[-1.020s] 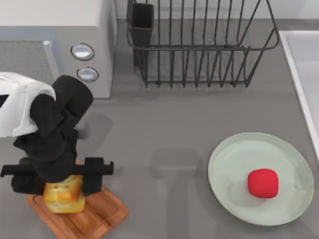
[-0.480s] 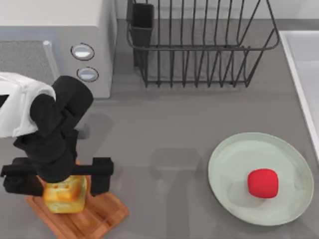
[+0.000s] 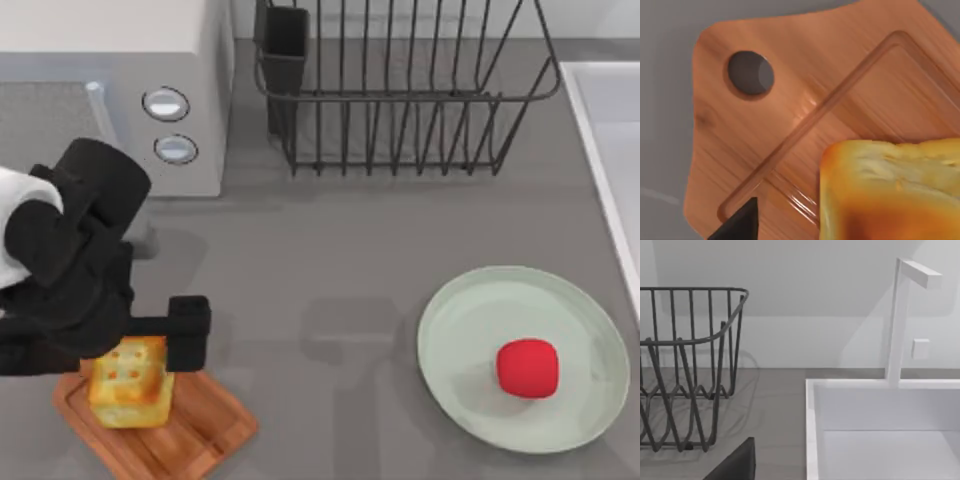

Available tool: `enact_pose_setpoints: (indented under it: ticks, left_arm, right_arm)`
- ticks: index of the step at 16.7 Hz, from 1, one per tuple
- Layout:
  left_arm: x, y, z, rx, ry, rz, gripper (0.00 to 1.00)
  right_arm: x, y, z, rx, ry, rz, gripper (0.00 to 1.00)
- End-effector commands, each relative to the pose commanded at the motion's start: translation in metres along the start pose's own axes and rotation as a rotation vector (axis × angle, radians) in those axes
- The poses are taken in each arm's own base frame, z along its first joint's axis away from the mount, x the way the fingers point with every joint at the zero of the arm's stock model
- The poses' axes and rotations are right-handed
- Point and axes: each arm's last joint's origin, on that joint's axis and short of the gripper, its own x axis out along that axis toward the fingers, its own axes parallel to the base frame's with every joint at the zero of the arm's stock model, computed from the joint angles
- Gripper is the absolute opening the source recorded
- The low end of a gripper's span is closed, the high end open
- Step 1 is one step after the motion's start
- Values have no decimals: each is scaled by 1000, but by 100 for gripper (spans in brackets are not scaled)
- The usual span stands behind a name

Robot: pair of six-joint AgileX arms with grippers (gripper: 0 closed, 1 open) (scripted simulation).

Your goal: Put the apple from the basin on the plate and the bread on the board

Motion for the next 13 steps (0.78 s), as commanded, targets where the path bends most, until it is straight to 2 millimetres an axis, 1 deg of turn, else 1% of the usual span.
enact_pose_setpoints:
  ticks: [3,7,10,13]
  left_arm:
    - [-20,19,-16,-1,-182,-53,100]
    - [-44,48,-54,1,-515,-109,100]
    - [-49,66,-85,6,-804,-111,100]
    - [-42,79,-108,14,-1075,-71,100]
  right_arm:
    - [0,0,0,0,0,0,100]
    - [0,0,0,0,0,0,100]
    - [0,0,0,0,0,0,100]
    - [0,0,0,0,0,0,100]
